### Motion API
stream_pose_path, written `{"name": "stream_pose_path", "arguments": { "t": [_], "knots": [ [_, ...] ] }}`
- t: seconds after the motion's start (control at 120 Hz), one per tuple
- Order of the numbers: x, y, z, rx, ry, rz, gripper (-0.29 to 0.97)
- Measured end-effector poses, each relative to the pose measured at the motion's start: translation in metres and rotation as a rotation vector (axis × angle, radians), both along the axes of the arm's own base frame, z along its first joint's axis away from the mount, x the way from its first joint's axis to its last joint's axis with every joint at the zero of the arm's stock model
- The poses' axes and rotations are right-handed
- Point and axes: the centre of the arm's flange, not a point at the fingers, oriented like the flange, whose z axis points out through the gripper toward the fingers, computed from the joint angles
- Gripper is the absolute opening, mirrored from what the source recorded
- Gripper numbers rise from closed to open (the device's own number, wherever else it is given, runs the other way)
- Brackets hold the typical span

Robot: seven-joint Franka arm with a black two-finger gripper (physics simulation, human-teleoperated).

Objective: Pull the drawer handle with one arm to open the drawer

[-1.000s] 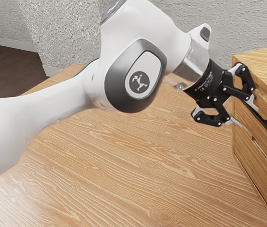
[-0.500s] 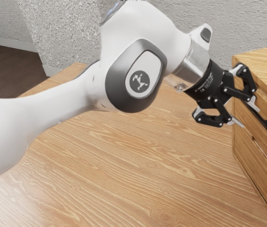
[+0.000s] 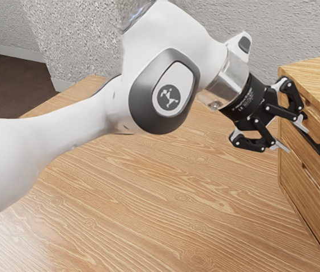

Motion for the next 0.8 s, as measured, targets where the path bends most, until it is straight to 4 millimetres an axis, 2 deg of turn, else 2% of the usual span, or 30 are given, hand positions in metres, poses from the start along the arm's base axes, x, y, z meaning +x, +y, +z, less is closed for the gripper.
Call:
{"name": "stream_pose_path", "arguments": {
  "t": [0.242, 0.508, 0.8],
  "knots": [
    [-0.002, -0.012, -0.002, 0.000, -0.001, -0.020, 0.17],
    [-0.002, -0.006, 0.003, -0.010, -0.006, -0.014, 0.03],
    [-0.002, -0.004, -0.001, -0.019, 0.007, -0.009, 0.00]
  ]
}}
